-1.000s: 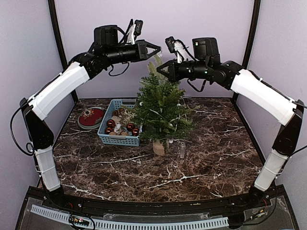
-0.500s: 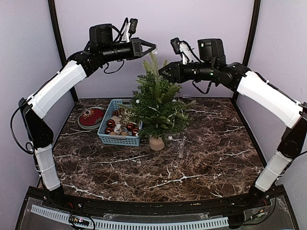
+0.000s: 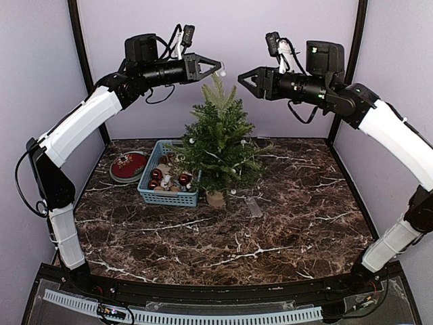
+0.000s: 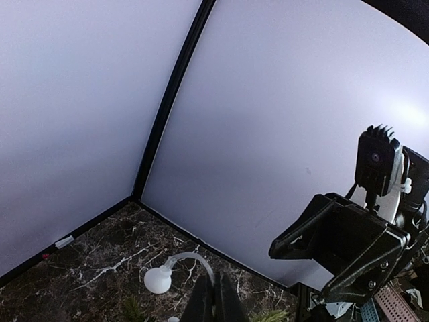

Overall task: Decorate the small christmas tree
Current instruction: Wrap the light string in the gap of the branches.

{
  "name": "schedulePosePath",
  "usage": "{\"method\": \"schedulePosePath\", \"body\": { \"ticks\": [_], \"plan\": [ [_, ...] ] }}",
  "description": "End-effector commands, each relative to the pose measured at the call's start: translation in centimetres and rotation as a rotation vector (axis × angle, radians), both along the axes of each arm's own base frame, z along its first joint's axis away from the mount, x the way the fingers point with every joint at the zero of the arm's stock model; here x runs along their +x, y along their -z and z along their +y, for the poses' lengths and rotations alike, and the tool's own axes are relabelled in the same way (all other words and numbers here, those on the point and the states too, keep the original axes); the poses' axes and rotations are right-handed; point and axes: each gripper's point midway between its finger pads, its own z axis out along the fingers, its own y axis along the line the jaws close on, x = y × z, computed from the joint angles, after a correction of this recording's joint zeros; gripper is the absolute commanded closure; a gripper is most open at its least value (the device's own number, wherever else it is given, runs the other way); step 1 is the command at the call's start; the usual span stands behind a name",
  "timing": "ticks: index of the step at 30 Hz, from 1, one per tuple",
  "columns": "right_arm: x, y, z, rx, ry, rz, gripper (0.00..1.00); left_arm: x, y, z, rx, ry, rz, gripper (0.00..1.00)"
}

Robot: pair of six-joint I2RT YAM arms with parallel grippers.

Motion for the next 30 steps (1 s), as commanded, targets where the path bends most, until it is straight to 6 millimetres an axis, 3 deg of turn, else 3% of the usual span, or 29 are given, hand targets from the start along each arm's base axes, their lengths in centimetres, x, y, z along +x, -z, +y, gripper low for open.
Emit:
{"method": "schedulePosePath", "body": {
  "ticks": [1, 14, 20, 30],
  "plan": [
    [1.6, -2.0, 0.5, 0.04, 0.046, -0.047, 0.46, -2.5, -3.3, 0.8, -0.053, 0.045, -0.081, 1.0],
    [6.1, -0.1, 4.5, 0.018, 0.044, -0.016, 0.51, -2.0, -2.7, 1.4, -0.022, -0.005, -0.093, 1.0],
    [7.2, 0.7, 5.2, 0.021, 0.045, -0.006, 0.5, -1.7, -2.6, 1.6, -0.02, -0.015, -0.093, 1.0],
    [9.0, 0.8, 6.0, 0.063, 0.028, -0.002, 0.57, -1.1, -2.4, 2.0, -0.019, -0.023, -0.091, 1.0]
  ]
}}
